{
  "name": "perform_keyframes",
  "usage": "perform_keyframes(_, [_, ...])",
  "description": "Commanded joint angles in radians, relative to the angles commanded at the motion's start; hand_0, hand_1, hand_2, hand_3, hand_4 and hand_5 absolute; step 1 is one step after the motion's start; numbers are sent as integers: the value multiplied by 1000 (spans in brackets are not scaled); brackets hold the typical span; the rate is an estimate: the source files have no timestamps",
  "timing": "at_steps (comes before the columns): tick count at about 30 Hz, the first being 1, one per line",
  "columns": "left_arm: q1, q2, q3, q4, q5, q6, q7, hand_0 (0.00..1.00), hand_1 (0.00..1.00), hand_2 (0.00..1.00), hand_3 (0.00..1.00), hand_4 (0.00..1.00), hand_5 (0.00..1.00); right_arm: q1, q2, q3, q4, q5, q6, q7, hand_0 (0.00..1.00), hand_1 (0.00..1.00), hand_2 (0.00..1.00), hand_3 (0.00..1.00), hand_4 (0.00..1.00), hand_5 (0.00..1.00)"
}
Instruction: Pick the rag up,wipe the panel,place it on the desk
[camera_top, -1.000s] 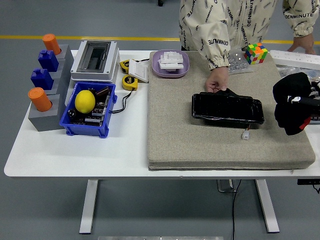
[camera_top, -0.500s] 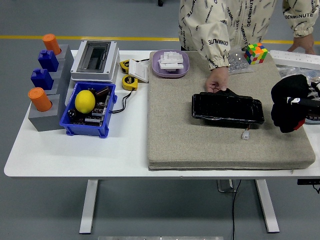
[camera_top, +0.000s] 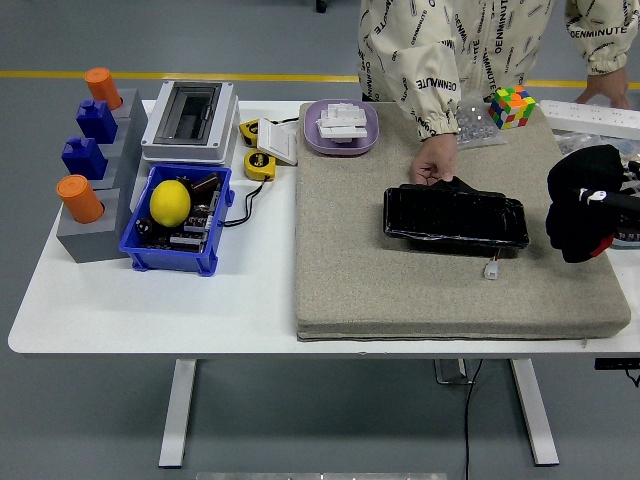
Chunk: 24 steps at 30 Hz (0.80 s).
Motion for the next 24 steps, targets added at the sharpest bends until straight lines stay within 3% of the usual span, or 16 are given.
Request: perform_keyframes(24, [-5,-4,-6,1,1,-1,0,605,641,654,560,629,440,4,-10,21,2,-2,5,-2,582,590,670,609,998,546])
